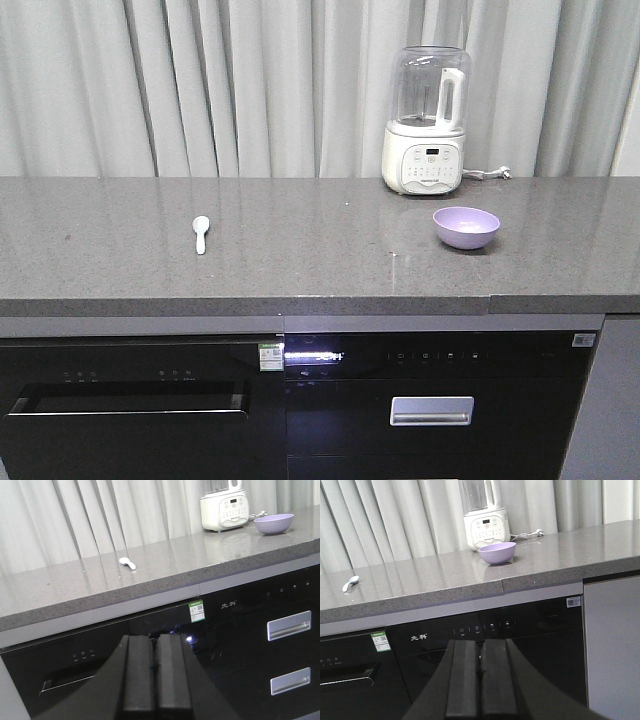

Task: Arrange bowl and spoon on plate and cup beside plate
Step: 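Drive the base toward the white spoon and lavender bowl on the counter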

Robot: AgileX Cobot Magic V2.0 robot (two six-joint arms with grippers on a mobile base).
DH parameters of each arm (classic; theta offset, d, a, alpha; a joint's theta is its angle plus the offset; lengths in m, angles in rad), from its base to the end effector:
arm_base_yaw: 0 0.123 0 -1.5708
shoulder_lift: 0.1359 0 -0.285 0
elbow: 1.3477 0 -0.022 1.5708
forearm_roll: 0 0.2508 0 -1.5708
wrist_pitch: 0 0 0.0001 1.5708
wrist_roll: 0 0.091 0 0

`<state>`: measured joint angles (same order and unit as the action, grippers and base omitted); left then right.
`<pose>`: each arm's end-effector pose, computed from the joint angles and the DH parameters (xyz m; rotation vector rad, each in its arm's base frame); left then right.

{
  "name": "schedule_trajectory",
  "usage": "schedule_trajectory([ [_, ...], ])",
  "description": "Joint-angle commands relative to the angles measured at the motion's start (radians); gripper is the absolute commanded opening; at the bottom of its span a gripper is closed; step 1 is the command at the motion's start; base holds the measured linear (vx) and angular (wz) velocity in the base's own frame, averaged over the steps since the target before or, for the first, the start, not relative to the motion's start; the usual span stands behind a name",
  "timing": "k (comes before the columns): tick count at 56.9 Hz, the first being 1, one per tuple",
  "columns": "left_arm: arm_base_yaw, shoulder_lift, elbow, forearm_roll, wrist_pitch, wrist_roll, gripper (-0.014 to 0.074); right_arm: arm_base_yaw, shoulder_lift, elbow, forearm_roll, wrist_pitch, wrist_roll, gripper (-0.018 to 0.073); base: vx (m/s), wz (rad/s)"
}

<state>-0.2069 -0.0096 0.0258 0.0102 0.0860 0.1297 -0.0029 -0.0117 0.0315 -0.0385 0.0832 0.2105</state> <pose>0.0557 -0.0116 0.1972 0.2729 1.5624 -0.0517 0.0569 -0.0005 0.1956 0.1413 1.5817 0.1296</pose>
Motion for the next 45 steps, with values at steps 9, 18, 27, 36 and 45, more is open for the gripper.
schedule_trajectory([
  [9, -0.003, -0.017, -0.025, -0.002, -0.079, -0.002, -0.0006, -0.006, -0.004, 0.003, -0.010, -0.089, -0.003, -0.0009, 0.00, 0.00],
  [18, -0.003, -0.017, -0.025, -0.002, -0.079, -0.002, -0.0006, -0.006, -0.004, 0.003, -0.010, -0.089, -0.003, -0.0009, 0.00, 0.00],
  [27, -0.003, -0.017, -0.025, -0.002, -0.079, -0.002, -0.0006, -0.006, -0.004, 0.003, -0.010, -0.089, -0.003, -0.0009, 0.00, 0.00],
  [36, -0.003, -0.017, -0.025, -0.002, -0.079, -0.002, -0.0006, -0.006, -0.004, 0.003, -0.010, -0.089, -0.003, -0.0009, 0.00, -0.01],
  [45, -0.003, -0.017, -0.025, -0.002, -0.079, -0.002, -0.0006, -0.006, -0.004, 0.003, -0.010, -0.089, -0.003, -0.0009, 0.02, -0.09],
])
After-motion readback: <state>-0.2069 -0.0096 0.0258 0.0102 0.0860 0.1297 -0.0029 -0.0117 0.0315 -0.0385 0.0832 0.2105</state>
